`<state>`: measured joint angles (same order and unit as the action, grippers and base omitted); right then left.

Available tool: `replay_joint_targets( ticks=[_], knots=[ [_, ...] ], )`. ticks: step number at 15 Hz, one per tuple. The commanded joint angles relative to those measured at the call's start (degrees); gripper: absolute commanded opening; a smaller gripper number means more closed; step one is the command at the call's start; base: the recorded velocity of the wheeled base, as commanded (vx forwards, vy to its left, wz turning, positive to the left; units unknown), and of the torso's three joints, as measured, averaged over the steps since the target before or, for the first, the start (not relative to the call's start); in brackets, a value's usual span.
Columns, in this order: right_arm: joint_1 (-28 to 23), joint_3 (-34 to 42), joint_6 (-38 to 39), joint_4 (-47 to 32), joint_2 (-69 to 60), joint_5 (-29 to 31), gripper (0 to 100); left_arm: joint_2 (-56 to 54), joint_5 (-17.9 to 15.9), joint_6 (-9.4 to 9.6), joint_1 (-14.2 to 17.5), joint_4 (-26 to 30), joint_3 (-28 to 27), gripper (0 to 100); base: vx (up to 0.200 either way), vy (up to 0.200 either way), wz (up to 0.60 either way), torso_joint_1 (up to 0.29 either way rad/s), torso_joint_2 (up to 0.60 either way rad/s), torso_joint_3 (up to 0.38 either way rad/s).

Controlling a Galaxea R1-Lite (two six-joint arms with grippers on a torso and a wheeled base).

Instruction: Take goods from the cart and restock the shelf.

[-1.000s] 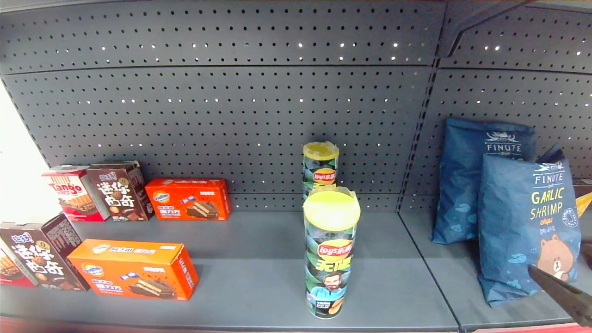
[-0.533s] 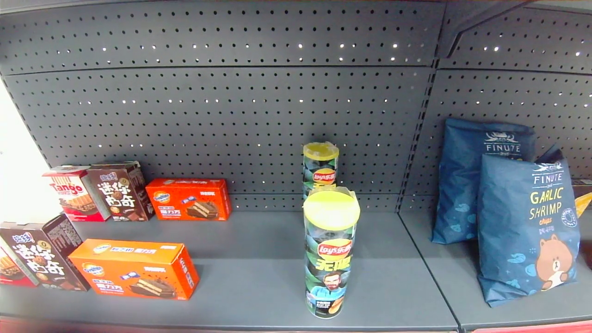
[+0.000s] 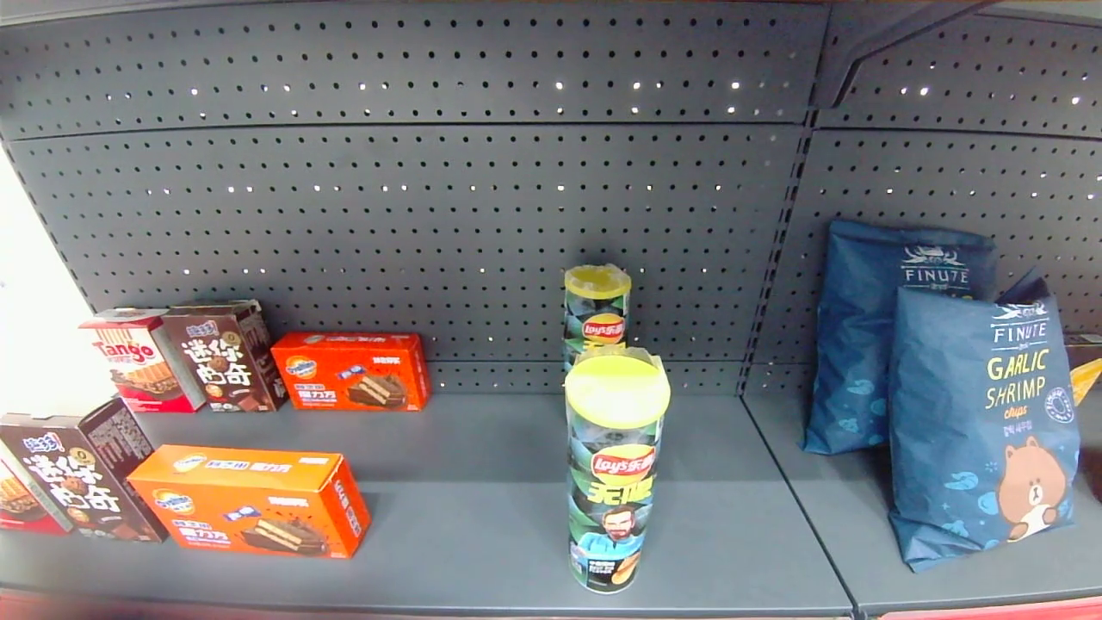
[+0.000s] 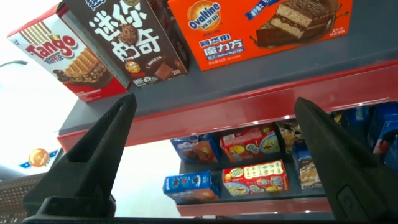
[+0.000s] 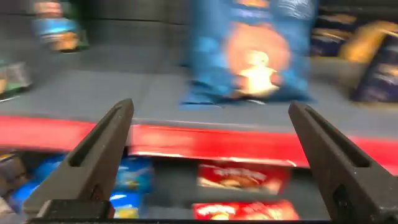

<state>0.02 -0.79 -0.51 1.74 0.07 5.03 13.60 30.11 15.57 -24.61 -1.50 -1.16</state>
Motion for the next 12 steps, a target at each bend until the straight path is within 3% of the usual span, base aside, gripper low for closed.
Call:
replay_joint_targets(
  ticks=[1, 4, 9, 12],
  knots=[
    [0.06, 0.27, 3.68, 0.28, -0.07, 8.32, 100, 0.02, 0.04, 0.08, 0.00, -0.08, 0.10, 100, 0.000, 0.000, 0.00, 0.000, 0.00, 0.000],
    [0.06, 0.79, 0.60, 0.10, -0.07, -6.97, 100, 0.02, 0.04, 0.08, 0.00, -0.08, 0.10, 100, 0.000, 0.000, 0.00, 0.000, 0.00, 0.000],
    [0.06, 0.79, 0.25, -1.57, -0.07, -6.88, 100, 0.02, 0.12, 0.25, 0.35, -0.08, 0.02, 100, 0.000, 0.000, 0.00, 0.000, 0.00, 0.000],
    [0.06, 0.79, 0.25, -1.57, -0.07, -6.88, 100, -0.07, 0.12, -0.89, 0.18, -0.08, 0.10, 100, 0.000, 0.000, 0.00, 0.000, 0.00, 0.000]
  ],
)
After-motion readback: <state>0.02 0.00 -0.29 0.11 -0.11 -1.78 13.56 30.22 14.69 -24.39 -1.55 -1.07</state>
